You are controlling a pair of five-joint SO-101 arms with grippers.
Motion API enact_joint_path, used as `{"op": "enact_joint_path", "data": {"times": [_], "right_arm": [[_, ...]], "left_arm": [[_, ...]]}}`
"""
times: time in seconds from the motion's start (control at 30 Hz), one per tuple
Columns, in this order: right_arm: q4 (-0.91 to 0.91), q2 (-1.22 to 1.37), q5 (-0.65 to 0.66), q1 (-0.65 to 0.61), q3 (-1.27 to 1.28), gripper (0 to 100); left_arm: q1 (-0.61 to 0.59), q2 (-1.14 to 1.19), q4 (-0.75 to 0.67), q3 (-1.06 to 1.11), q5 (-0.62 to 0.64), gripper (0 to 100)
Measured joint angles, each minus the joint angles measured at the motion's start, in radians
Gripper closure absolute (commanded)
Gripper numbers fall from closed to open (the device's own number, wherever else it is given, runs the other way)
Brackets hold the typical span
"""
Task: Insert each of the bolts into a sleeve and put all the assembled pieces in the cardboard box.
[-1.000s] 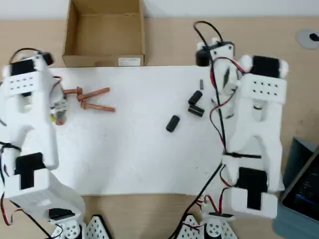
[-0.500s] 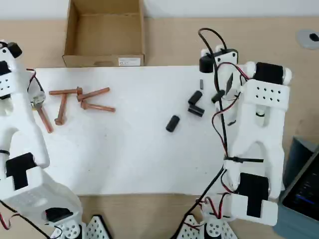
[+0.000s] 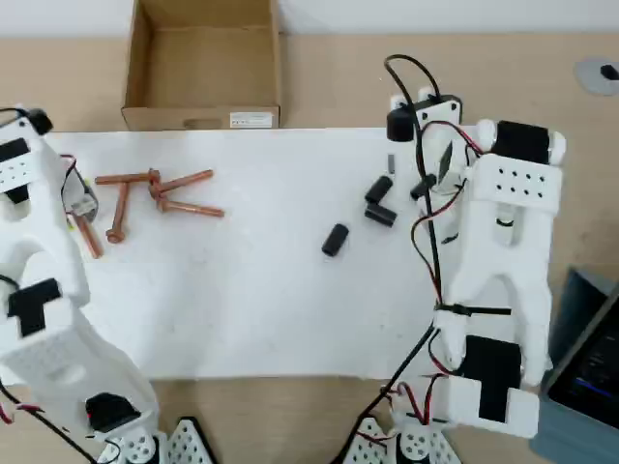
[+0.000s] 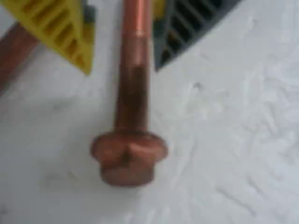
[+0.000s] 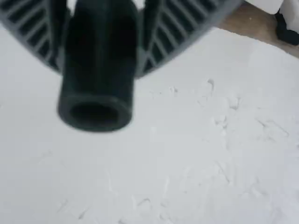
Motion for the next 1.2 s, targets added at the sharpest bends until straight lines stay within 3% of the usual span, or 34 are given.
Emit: {"op": "enact_joint_path", "data": {"times": [0.27, 0.47, 0.83, 1.2], "right_arm": [[0.0, 0.0, 0.0, 0.0, 0.0, 98.8], [-0.006, 0.0, 0.0, -0.046, 0.0, 98.8], [-0.012, 0.0, 0.0, -0.066, 0.0, 98.8], [0.02, -0.104, 0.0, -0.068, -0.06, 98.8]], "left_arm": [[-0.015, 0.152, 0.002, -0.138, -0.018, 91], [-0.017, 0.213, 0.003, -0.195, -0.018, 99], [-0.015, 0.252, 0.006, -0.224, -0.017, 100], [0.006, 0.167, 0.249, -0.364, -0.018, 99]]}}
